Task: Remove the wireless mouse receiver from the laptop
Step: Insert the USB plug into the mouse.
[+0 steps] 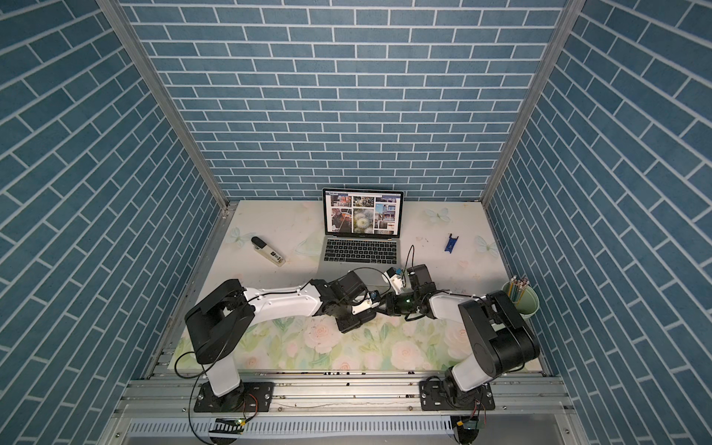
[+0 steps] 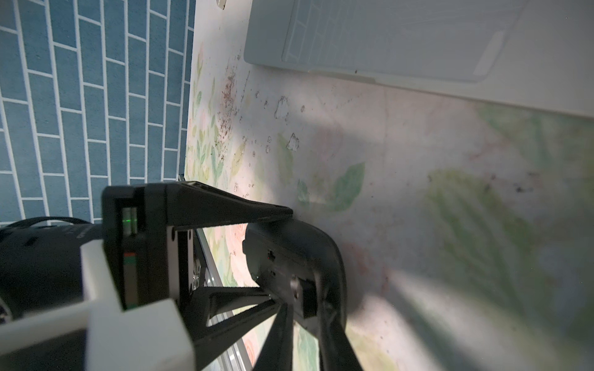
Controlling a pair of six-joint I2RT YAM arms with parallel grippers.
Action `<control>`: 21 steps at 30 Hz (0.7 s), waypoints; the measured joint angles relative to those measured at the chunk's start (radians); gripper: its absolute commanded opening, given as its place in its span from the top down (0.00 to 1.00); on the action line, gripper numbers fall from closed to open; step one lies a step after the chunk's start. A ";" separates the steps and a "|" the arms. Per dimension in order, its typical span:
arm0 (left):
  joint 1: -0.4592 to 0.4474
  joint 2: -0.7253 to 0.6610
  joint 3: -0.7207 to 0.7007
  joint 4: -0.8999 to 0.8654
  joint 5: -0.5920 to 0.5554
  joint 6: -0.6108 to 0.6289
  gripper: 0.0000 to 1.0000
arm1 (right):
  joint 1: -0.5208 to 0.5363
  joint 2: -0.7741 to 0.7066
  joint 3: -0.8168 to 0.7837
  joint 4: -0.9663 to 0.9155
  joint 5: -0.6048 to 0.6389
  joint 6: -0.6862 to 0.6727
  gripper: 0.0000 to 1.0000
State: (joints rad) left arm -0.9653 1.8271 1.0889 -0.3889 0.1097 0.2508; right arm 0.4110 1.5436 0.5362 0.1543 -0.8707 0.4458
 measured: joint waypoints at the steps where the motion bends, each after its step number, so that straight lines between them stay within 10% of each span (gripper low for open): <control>1: 0.000 0.000 0.000 0.000 0.000 0.000 0.46 | 0.000 0.003 0.005 -0.003 0.001 -0.001 0.82; 21: 0.000 0.003 0.002 0.000 0.000 0.000 0.47 | 0.010 0.023 0.031 -0.003 0.003 0.000 0.85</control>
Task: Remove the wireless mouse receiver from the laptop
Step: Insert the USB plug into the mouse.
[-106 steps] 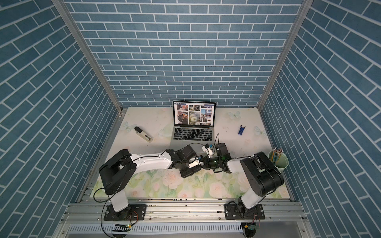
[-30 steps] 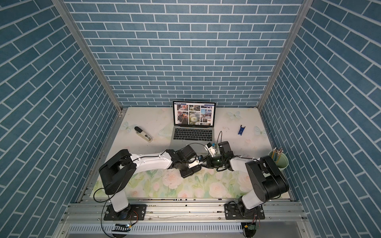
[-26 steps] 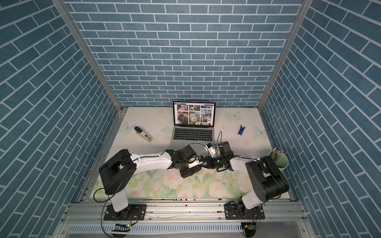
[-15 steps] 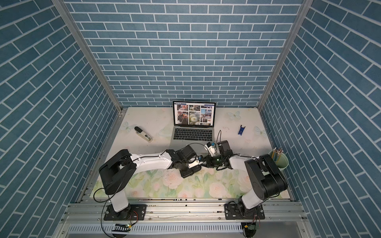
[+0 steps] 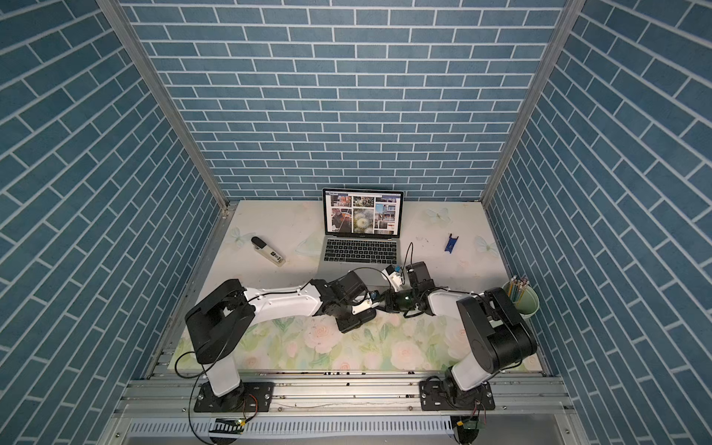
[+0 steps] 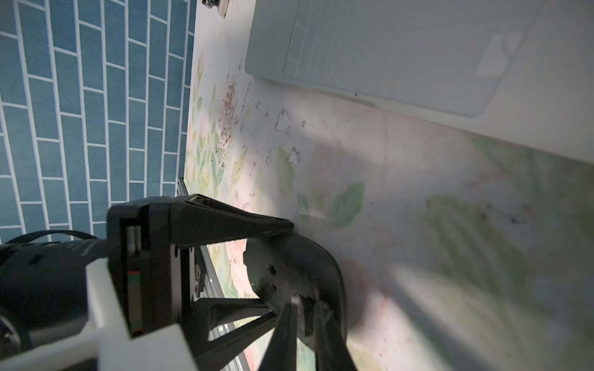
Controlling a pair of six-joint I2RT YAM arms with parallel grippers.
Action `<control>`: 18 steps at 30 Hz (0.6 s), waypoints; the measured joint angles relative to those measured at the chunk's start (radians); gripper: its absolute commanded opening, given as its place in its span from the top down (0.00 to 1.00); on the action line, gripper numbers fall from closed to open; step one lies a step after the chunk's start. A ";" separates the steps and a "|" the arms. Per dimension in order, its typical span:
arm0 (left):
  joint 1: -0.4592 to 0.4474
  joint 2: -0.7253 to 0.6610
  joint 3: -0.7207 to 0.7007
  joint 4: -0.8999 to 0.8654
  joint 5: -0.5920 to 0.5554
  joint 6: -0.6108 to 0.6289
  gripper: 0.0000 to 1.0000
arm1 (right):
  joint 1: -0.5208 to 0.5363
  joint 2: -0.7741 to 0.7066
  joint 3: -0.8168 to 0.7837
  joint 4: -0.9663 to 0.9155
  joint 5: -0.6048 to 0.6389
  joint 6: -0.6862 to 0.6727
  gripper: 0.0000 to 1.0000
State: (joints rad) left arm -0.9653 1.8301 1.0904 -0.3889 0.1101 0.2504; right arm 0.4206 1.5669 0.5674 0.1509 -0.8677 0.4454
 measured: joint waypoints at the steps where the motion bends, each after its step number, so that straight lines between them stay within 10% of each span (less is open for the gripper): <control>1: 0.000 0.001 0.001 -0.001 0.000 0.000 0.47 | 0.002 0.000 0.000 0.002 0.000 0.000 0.85; 18: 0.000 0.005 0.006 -0.004 0.000 -0.003 0.47 | 0.018 0.008 0.000 0.016 0.007 0.002 0.86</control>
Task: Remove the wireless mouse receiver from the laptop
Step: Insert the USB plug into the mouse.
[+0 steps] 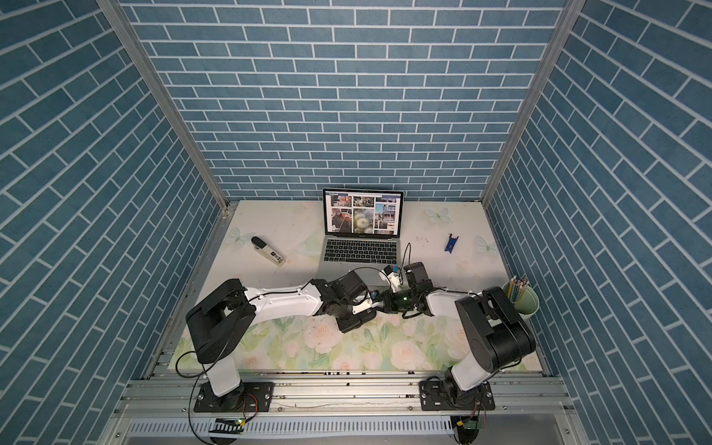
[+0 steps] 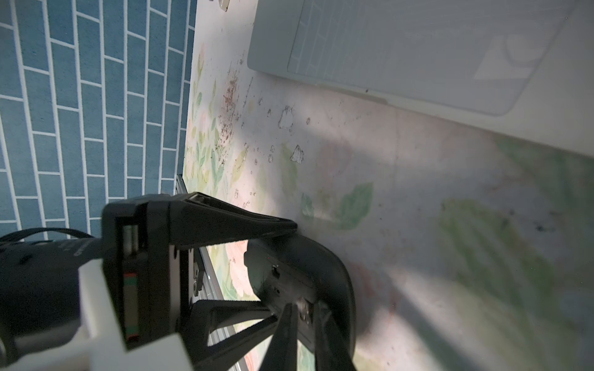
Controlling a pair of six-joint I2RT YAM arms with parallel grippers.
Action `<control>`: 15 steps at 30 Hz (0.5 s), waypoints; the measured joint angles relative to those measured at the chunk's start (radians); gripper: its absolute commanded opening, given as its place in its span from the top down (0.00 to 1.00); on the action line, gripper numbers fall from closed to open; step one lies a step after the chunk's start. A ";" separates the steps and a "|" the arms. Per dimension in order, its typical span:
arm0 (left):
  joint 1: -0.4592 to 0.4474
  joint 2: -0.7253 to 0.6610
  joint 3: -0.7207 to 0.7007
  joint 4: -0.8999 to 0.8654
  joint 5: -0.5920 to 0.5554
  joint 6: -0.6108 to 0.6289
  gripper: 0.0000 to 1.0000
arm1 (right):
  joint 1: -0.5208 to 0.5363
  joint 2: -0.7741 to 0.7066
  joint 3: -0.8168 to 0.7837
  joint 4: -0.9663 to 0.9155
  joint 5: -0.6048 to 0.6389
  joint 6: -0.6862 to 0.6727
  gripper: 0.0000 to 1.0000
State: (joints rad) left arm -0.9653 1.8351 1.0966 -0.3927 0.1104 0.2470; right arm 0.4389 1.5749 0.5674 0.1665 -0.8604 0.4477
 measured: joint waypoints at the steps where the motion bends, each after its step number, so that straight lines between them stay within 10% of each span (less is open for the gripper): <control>1: 0.000 0.000 0.001 -0.001 0.000 0.000 0.47 | 0.000 0.000 0.000 0.000 0.000 0.000 0.86; 15: 0.000 0.003 0.006 -0.007 0.000 -0.003 0.47 | 0.000 0.010 0.007 -0.011 0.007 -0.009 0.86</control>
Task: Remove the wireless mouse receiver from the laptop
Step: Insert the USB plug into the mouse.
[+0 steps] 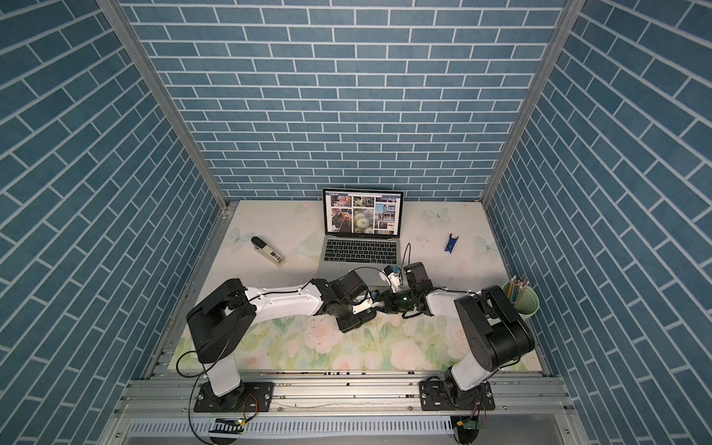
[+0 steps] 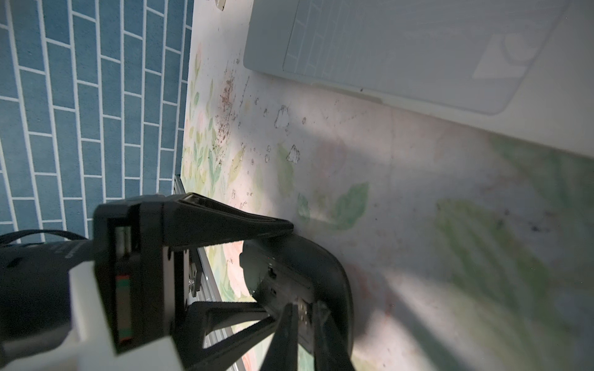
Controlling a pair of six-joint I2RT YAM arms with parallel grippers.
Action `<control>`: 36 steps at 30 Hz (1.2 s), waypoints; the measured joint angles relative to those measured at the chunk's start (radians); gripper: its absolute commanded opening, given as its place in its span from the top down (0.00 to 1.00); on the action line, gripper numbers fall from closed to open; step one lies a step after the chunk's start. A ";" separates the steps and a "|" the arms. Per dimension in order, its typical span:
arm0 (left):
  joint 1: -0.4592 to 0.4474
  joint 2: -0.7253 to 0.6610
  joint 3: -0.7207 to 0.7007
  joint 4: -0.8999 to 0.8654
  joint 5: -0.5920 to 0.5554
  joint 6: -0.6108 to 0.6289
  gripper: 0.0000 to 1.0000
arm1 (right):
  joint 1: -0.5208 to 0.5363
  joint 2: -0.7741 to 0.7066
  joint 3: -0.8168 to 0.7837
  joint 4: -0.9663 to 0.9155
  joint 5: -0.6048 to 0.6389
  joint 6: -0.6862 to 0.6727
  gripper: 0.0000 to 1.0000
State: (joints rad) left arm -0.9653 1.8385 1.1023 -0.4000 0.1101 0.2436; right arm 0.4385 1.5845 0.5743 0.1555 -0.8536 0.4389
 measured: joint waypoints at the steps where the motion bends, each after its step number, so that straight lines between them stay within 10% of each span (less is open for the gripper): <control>1: 0.000 0.000 0.000 0.000 0.000 0.000 0.47 | 0.000 0.000 0.006 -0.011 0.003 -0.003 0.86; 36: 0.000 0.004 0.004 0.002 0.000 0.001 0.47 | 0.008 0.006 -0.002 -0.017 -0.087 -0.048 1.00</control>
State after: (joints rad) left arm -0.9653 1.8423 1.1065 -0.3977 0.1104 0.2443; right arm 0.4469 1.5902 0.5728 0.1387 -0.9401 0.3912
